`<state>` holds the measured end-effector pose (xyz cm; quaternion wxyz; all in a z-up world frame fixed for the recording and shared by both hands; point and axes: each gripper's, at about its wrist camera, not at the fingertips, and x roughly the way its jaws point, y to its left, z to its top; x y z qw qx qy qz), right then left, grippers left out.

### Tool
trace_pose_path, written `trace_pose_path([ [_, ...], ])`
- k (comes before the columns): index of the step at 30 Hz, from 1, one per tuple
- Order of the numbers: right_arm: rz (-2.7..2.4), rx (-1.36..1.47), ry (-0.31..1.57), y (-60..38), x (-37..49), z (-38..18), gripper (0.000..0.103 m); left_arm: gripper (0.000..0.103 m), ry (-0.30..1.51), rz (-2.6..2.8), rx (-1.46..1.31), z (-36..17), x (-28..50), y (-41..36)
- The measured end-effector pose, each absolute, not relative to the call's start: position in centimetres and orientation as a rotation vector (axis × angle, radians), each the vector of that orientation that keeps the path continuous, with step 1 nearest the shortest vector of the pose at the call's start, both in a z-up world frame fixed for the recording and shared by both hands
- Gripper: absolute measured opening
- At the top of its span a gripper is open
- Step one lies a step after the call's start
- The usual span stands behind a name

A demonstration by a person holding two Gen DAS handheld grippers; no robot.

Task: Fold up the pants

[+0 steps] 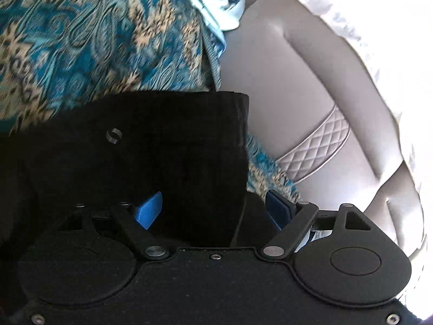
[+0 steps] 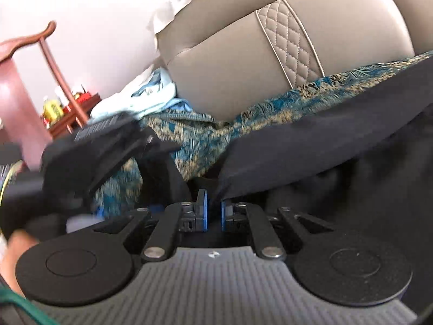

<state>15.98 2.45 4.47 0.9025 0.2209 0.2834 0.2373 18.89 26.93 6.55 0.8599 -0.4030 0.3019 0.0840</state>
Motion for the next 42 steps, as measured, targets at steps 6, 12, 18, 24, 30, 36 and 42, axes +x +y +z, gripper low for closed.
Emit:
trace_pose_path([
  [6, 0.475, 0.398, 0.552, 2.3, 13.0, 4.3, 0.011, 0.059, 0.710, 0.237, -0.721, 6.0, 18.4, 25.2],
  [12, 0.477, 0.423, 0.547, 1.1, 11.0, 4.1, 0.013, 0.007, 0.690, 0.332, -0.651, 6.8, 15.4, 24.7],
  [18, 0.311, 0.527, 0.551, -2.2, 12.8, 3.7, 0.019, 0.005, 0.637, 0.404, -0.622, 8.7, 12.4, 25.2],
  [24, 0.052, 0.650, 0.581, -9.3, 18.2, 2.8, 0.019, 0.005, 0.650, 0.423, -0.641, 8.8, 11.3, 26.2],
  [30, -0.115, 0.656, 0.574, -17.1, 22.4, 2.0, 0.027, 0.006, 0.659, 0.433, -0.607, 8.6, 11.7, 25.7],
  [36, -0.157, 0.658, 0.579, -23.1, 26.3, 1.9, 0.031, 0.007, 0.691, 0.444, -0.607, 7.8, 12.1, 26.2],
  [42, -0.255, 0.648, 0.613, -27.8, 30.6, 1.9, 0.024, 0.007, 0.717, 0.449, -0.562, 7.4, 12.6, 26.0],
])
